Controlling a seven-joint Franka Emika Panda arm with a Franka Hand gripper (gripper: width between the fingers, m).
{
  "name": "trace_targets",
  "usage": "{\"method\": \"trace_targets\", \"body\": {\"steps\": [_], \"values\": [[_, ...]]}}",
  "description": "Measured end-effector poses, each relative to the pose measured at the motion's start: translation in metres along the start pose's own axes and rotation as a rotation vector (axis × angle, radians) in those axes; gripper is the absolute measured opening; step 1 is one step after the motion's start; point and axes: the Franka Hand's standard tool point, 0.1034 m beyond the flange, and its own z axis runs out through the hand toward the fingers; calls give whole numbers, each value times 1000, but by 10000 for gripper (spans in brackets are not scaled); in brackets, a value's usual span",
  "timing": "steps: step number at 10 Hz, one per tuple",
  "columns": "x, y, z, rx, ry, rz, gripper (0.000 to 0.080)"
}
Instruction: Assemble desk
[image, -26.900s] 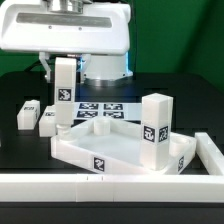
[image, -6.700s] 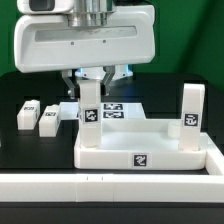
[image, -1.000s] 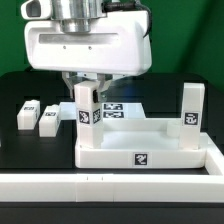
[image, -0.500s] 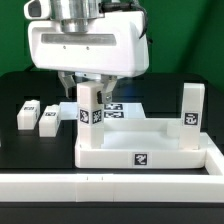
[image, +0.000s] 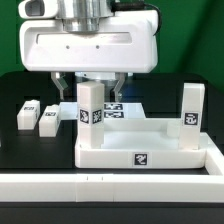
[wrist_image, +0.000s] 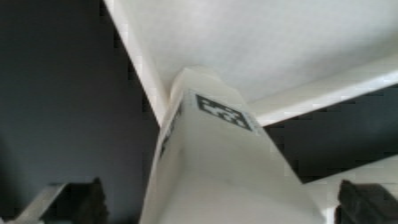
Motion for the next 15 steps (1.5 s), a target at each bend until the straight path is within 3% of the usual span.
{"method": "trace_targets", "body": {"steps": [3, 8, 15], "values": [[0, -2, 0, -18, 1, -214, 649], [-4, 0, 2, -22, -8, -555, 649], [-1, 6, 2, -60, -20, -1023, 649]]}}
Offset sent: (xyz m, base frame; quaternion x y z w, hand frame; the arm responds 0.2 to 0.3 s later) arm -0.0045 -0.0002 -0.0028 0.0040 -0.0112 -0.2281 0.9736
